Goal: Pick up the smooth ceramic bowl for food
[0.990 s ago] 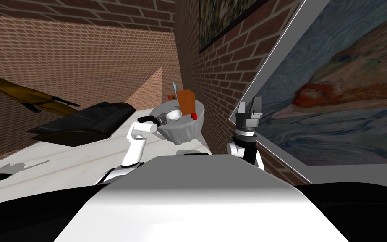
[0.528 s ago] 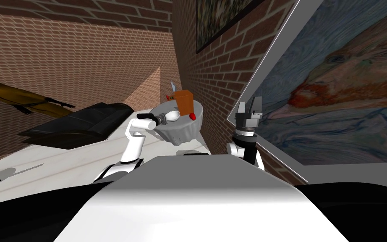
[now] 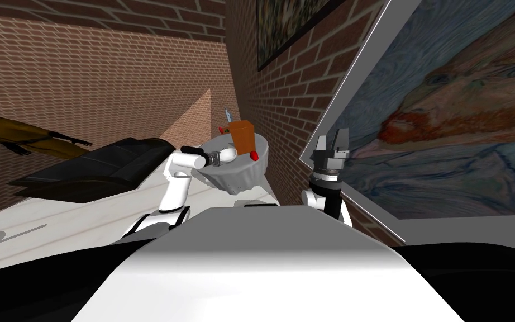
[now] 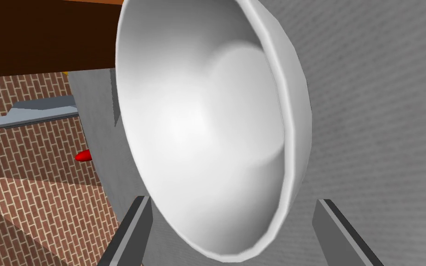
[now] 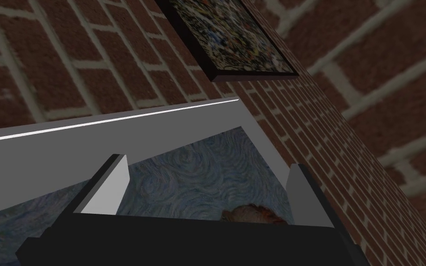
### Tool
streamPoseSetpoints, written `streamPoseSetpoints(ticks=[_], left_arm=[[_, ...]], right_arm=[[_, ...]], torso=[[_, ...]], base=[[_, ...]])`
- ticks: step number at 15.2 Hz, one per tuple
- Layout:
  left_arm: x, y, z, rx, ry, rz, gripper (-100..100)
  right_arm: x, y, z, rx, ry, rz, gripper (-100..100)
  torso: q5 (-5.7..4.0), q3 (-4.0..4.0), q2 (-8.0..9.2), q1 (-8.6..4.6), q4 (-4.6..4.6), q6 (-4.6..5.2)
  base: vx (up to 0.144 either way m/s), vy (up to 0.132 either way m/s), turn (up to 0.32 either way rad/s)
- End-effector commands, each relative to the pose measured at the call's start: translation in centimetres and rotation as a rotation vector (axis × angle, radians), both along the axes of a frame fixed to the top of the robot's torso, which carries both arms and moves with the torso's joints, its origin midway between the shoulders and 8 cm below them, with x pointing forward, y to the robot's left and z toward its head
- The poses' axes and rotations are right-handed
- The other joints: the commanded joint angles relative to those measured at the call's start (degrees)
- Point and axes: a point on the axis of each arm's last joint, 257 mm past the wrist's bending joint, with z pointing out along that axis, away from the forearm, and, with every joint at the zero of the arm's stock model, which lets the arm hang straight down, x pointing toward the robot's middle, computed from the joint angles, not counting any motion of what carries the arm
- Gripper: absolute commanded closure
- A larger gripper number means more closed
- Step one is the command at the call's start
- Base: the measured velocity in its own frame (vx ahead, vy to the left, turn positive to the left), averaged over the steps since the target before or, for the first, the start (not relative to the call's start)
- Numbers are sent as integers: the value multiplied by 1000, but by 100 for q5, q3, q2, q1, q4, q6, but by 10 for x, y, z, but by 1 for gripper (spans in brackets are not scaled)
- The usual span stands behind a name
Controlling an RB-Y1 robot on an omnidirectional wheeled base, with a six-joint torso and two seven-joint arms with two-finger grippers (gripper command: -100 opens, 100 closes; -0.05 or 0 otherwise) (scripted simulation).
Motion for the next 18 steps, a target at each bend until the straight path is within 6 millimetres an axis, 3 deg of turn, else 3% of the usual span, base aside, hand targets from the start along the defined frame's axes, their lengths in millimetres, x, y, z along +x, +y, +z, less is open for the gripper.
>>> streamPoseSetpoints(ticks=[1, 2, 4, 18], left_arm=[[-5, 2, -4, 2, 36, 6, -100], [-4, 2, 2, -4, 47, 6, -100], [-10, 4, -5, 1, 84, 12, -100], [-38, 14, 0, 5, 278, 41, -100]], right_arm=[[0, 0, 0, 0, 0, 0, 0], [0, 0, 0, 0, 0, 0, 0], [0, 0, 0, 0, 0, 0, 0], [0, 0, 0, 0, 0, 0, 0]], torso=[[0, 0, 0, 0, 0, 0], [0, 0, 0, 1, 0, -1], [-1, -1, -2, -4, 0, 0], [0, 1, 2, 1, 0, -2]], base=[[16, -17, -21], [18, -30, -50], [19, -25, -33], [14, -18, -29]])
